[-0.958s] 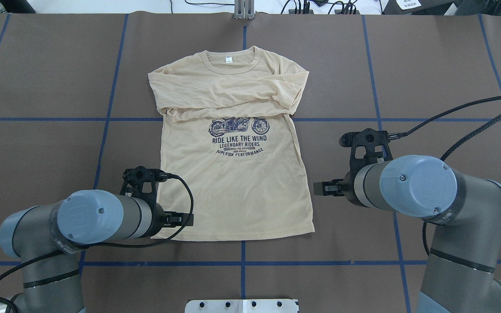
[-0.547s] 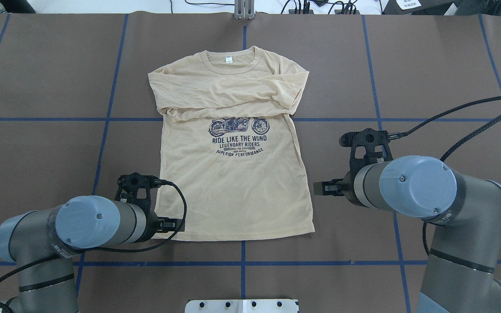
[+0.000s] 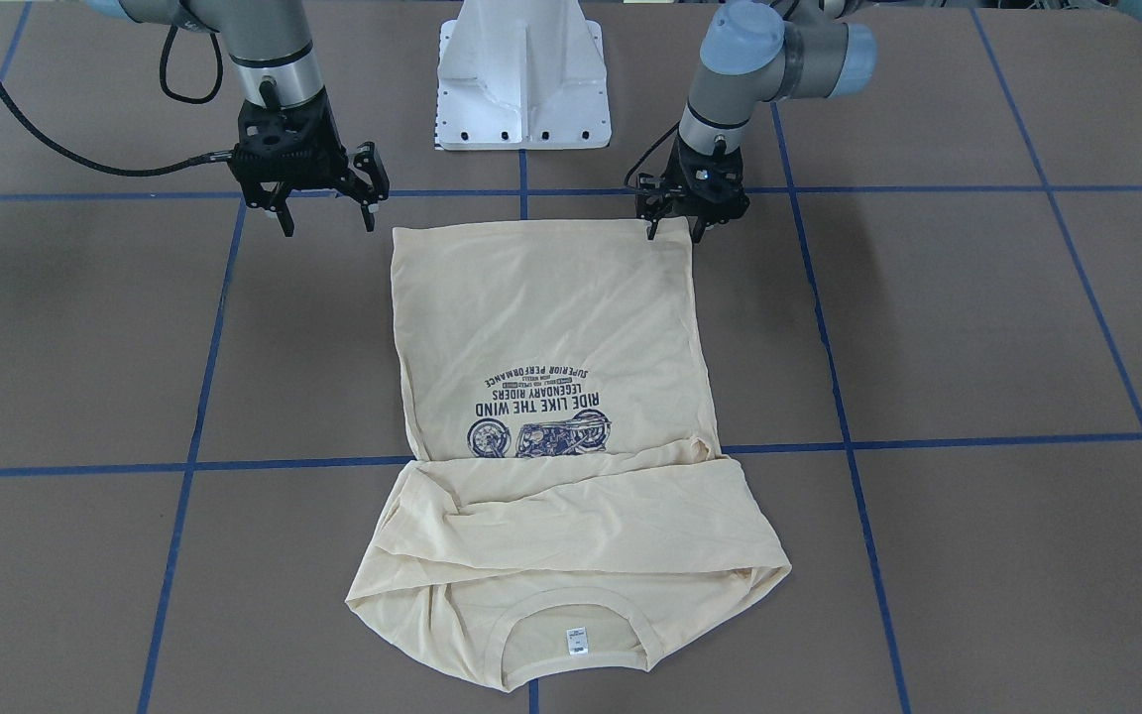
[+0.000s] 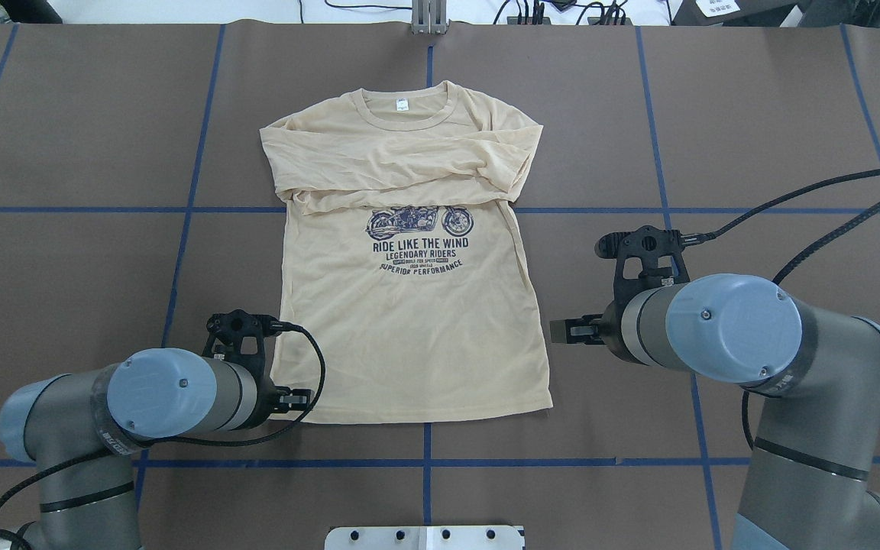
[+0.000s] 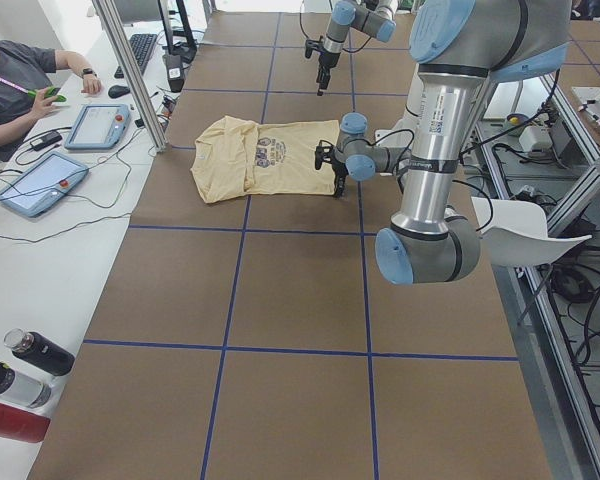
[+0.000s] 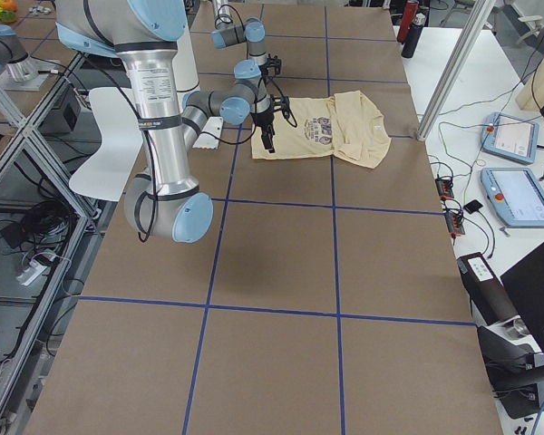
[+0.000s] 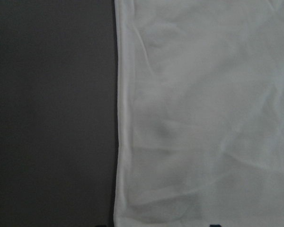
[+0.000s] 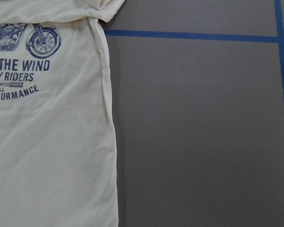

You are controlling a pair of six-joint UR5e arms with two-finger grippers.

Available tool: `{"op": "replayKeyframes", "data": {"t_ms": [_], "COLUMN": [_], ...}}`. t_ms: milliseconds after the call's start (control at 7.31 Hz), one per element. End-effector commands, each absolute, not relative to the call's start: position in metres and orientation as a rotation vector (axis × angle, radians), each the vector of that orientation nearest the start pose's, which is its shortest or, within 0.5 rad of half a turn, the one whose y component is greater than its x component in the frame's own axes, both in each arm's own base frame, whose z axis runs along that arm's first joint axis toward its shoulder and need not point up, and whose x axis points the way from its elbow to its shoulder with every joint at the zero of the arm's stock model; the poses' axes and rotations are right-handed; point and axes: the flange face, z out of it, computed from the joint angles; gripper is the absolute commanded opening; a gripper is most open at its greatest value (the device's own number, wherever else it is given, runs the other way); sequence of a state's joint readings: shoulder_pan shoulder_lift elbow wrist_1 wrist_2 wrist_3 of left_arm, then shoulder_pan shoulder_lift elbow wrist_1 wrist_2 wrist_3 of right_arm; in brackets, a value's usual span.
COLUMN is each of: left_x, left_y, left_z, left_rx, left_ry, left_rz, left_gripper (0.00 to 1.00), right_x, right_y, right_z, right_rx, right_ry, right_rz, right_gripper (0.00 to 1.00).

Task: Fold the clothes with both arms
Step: 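Lower both grippers onto the hem corners nearest the robot and grasp them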

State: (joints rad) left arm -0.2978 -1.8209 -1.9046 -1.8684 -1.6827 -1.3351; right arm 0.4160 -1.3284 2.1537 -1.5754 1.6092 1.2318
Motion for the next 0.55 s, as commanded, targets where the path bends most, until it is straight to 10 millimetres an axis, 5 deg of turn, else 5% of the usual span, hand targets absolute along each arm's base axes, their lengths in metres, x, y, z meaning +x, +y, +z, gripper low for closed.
{"op": "replayKeyframes", "data": {"t_ms": [0, 410], "left_x": [0.5094, 0.5078], "left_y": [-0.2843, -0.2836], "left_z": [0.341, 0.338], "left_rx": [0.128, 0.128], "left_ry": [0.884, 0.888], "left_rz": [-0.006, -0.005], "left_gripper": [0.54, 0.54], "right_x": [-0.4131, -0.413], "right_y": [-0.3247, -0.3249], "right_z": [0.2811, 0.2811], "right_rx": [0.276, 0.277], "right_ry": [-0.775, -0.775], "right_rz": [0.06, 0.06], "right_gripper": [1.0, 1.0]}}
